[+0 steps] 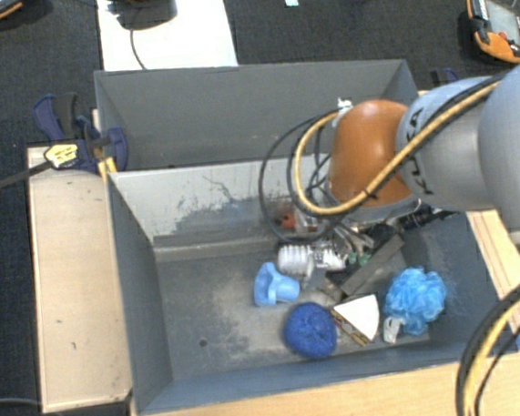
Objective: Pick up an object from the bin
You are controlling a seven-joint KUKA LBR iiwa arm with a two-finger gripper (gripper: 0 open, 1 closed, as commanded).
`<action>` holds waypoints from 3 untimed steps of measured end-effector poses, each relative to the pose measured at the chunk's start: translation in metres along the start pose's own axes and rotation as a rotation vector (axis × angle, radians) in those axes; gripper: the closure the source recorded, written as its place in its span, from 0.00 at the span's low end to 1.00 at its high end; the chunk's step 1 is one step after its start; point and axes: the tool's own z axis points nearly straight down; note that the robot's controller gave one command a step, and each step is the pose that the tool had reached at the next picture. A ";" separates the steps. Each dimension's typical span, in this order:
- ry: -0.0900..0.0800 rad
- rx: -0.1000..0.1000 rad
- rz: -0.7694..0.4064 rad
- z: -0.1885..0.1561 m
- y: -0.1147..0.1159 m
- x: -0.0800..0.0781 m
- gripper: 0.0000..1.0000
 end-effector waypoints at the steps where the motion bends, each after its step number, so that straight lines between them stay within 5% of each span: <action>1: 0.006 0.000 -0.113 -0.004 -0.003 -0.003 0.00; 2: 0.003 -0.002 -0.008 -0.003 0.001 -0.001 0.00; 3: -0.014 0.001 -0.188 -0.003 -0.001 -0.007 1.00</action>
Offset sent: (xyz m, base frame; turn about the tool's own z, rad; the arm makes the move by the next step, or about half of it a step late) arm 0.0002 -0.0002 0.0001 -0.0050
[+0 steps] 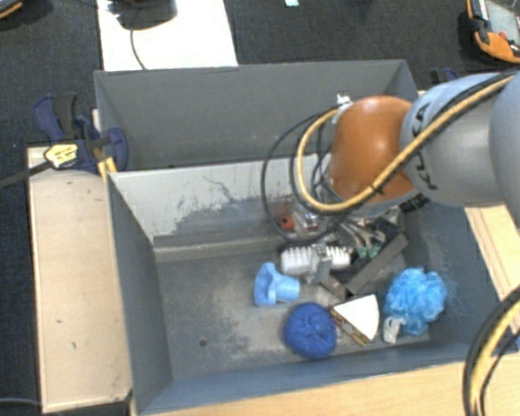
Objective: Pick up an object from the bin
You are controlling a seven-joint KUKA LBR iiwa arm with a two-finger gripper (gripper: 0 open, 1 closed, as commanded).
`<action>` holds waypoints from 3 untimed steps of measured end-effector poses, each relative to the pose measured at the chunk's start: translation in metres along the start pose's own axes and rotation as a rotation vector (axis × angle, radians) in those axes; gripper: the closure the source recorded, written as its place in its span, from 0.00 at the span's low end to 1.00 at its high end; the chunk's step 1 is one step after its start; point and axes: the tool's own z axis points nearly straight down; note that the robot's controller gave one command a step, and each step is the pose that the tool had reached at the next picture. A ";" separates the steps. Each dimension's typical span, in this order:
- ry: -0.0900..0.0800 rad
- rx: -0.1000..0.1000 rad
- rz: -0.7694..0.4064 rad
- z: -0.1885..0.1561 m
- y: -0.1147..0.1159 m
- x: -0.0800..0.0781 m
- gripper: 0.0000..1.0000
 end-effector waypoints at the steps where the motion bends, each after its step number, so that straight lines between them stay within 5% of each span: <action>1: 0.000 0.000 0.002 0.000 0.000 0.000 1.00; 2: 0.000 0.000 0.004 -0.066 0.000 -0.003 1.00; 3: 0.017 -0.005 0.004 -0.034 0.003 0.003 1.00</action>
Offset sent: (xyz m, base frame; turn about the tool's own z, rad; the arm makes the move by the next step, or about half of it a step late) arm 0.0000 -0.0002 0.0667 0.0004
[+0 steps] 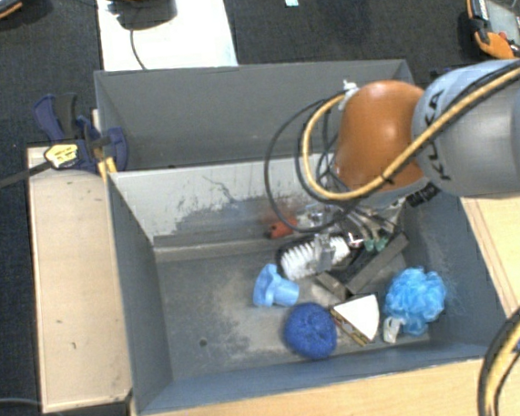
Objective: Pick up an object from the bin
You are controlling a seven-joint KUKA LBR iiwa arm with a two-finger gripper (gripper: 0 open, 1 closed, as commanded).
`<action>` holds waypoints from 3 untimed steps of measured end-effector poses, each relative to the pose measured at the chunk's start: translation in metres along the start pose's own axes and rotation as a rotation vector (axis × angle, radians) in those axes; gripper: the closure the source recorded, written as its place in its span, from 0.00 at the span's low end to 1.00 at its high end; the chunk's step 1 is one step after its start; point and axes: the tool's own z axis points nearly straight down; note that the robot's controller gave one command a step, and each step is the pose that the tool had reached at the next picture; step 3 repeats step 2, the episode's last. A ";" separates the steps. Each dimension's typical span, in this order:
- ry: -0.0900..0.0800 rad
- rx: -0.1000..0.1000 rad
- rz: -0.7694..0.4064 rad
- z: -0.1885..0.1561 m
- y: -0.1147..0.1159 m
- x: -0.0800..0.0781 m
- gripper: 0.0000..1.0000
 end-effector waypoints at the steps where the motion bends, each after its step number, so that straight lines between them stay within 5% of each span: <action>1: -0.016 0.003 0.003 -0.060 -0.002 -0.006 1.00; 3: -0.003 0.001 0.004 -0.065 0.000 -0.001 1.00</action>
Offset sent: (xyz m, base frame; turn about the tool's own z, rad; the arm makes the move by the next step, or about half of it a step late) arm -0.0004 -0.0003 0.0653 0.0004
